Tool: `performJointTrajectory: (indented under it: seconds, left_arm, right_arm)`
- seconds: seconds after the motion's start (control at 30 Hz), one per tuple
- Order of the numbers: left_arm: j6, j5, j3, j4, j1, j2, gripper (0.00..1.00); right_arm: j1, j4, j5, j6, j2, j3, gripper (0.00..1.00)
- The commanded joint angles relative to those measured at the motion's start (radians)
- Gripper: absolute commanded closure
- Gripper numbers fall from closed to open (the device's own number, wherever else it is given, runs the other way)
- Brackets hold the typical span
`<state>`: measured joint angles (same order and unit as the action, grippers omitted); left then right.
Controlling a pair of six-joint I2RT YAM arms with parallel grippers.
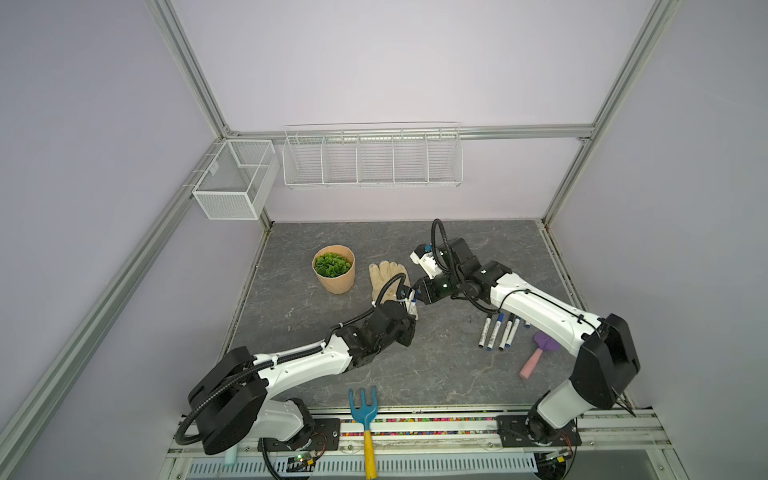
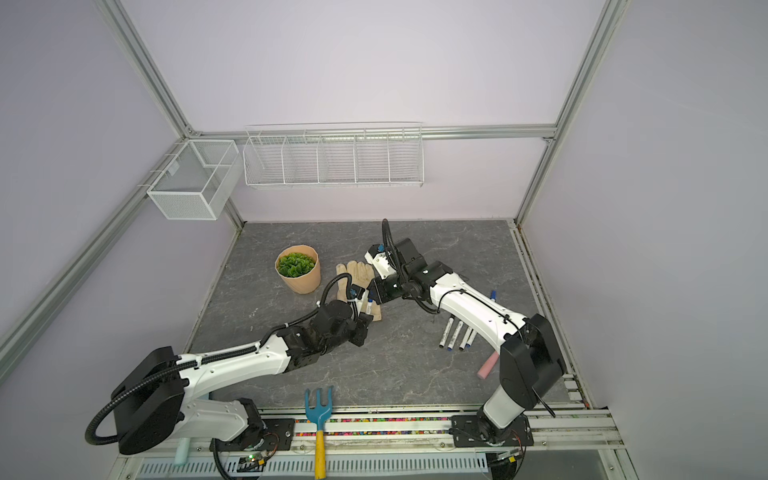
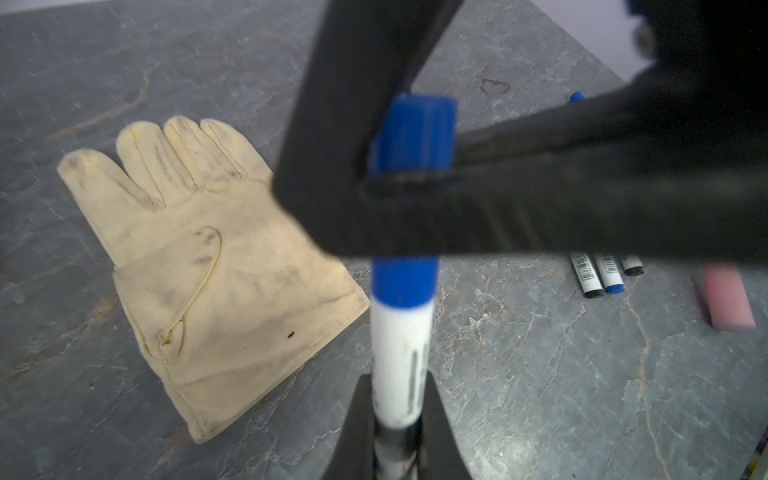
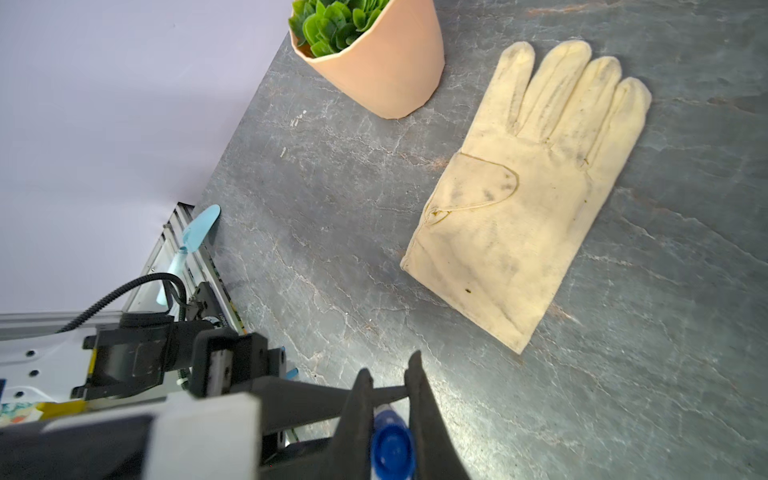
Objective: Insert the pens into the pen caps
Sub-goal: 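Grasp the capped marker with the right gripper from the left gripper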
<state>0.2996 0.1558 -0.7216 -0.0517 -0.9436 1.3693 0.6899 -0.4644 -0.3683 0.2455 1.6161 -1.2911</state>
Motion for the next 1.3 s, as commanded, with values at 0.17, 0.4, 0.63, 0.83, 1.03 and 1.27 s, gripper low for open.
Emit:
performJointTrajectory:
  seconds: [0.17, 0.4, 0.63, 0.83, 1.03, 1.27]
  left_arm:
    - [0.147, 0.081, -0.199, -0.638, 0.144, -0.058, 1.00]
    - [0.240, 0.059, -0.070, -0.653, 0.138, -0.094, 1.00]
    - [0.205, 0.088, -0.024, -0.553, 0.041, -0.088, 1.00]
    - [0.225, 0.102, 0.043, -0.549, -0.052, -0.020, 1.00]
    - [0.296, 0.096, 0.101, -0.625, -0.083, 0.061, 1.00]
    - [0.287, 0.076, 0.081, -0.642, -0.090, 0.101, 1.00]
  right_arm:
    - [-0.110, -0.352, -0.165, 0.062, -0.015, 0.205, 0.93]
    - [-0.168, -0.320, -0.168, 0.110, -0.049, 0.217, 0.93]
    - [-0.168, -0.247, -0.206, 0.147, -0.100, 0.206, 0.85]
    - [-0.169, -0.165, -0.185, 0.186, -0.178, 0.190, 0.75]
    - [-0.169, -0.129, -0.138, 0.190, -0.236, 0.174, 0.71]
    - [-0.168, -0.047, -0.142, 0.213, -0.268, 0.183, 0.67]
